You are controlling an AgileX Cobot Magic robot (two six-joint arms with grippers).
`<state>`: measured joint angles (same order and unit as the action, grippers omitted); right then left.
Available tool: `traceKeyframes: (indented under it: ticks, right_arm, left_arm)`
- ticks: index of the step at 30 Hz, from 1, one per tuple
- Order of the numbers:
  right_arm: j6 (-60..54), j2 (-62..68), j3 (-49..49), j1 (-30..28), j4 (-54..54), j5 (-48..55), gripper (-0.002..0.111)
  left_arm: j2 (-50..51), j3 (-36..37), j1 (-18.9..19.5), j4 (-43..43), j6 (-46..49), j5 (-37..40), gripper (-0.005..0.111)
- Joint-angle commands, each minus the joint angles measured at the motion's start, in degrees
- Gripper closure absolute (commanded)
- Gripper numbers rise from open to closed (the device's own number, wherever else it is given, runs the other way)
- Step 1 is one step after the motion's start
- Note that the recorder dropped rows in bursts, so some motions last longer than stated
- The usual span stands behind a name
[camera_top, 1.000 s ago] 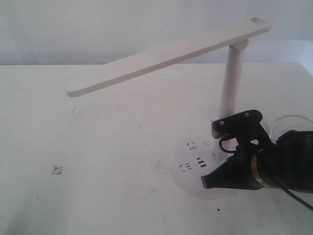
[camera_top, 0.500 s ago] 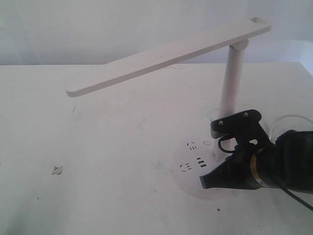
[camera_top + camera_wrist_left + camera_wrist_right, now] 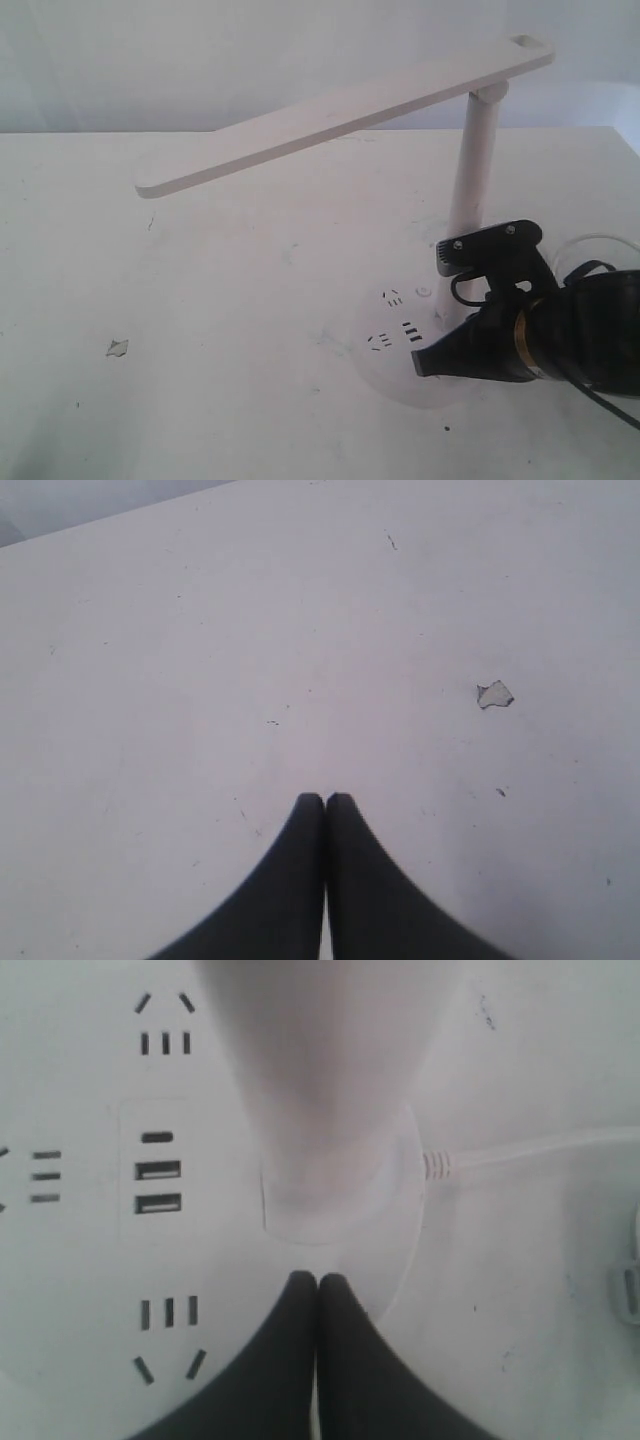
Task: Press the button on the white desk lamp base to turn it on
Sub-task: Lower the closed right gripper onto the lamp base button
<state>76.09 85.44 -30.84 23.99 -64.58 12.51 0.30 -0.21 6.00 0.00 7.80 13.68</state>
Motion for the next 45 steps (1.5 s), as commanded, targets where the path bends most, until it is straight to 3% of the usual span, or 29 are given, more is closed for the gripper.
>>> traceKeyframes:
  ticks: [1, 19, 27, 32, 36, 45]
  right_arm:
    - [3.85, 0.15, -0.5, 0.0, -2.78, 0.0, 0.108]
    - [3.65, 5.62, -0.38, 0.0, -2.04, -3.09, 0.108]
    - [3.65, 6.32, -0.38, 0.0, -2.58, 0.44, 0.108]
    - [3.65, 6.16, -0.49, 0.0, -5.8, -4.21, 0.108]
    - [3.65, 3.27, -0.6, 0.0, -7.57, -8.48, 0.108]
    - [3.65, -12.57, -0.39, 0.0, -8.38, -7.49, 0.108]
  left_arm:
    - [-0.3, 0.21, 0.2, -0.58, -0.09, 0.42, 0.107]
    - [-0.3, 0.21, 0.2, -0.58, -0.09, 0.42, 0.107]
    - [-0.3, 0.21, 0.2, -0.58, -0.09, 0.42, 0.107]
    - [-0.3, 0.21, 0.2, -0.58, -0.09, 0.42, 0.107]
    - [-0.3, 0.21, 0.2, -0.58, -0.09, 0.42, 0.107]
    - [-0.3, 0.21, 0.2, -0.58, -0.09, 0.42, 0.107]
